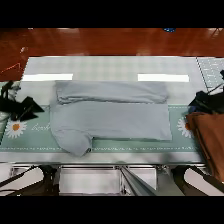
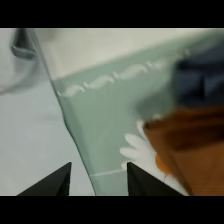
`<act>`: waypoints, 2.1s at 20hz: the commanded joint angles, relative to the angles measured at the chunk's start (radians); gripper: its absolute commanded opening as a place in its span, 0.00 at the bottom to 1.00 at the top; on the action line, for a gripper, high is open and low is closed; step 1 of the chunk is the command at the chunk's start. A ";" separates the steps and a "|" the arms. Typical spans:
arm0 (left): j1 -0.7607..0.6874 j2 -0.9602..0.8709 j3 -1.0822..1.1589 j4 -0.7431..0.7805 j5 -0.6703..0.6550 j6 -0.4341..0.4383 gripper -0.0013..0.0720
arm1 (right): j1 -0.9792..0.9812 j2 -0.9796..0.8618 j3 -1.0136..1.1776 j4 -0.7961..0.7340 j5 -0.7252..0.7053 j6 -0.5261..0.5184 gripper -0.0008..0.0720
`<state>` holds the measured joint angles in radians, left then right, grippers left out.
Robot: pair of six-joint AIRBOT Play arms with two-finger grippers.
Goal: Fold the shirts.
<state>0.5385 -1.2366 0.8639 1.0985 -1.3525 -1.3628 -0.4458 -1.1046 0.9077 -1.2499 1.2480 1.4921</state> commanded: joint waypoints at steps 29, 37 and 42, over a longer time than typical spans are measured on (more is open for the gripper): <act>-0.134 0.203 -0.453 -0.156 0.264 0.100 0.04 | -0.267 0.363 -0.579 0.226 -0.006 -0.080 0.58; -0.134 0.203 -0.453 -0.157 0.264 0.099 0.04 | -0.267 0.087 -0.579 0.384 -0.022 -0.204 0.58; -0.134 0.203 -0.453 -0.158 0.272 0.098 0.04 | -0.175 -0.046 -0.578 0.468 -0.091 -0.254 0.58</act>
<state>0.4049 -1.0336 0.4095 0.9413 -1.0847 -1.2640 -0.6788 -1.0790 0.3298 -0.8368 1.2247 1.2778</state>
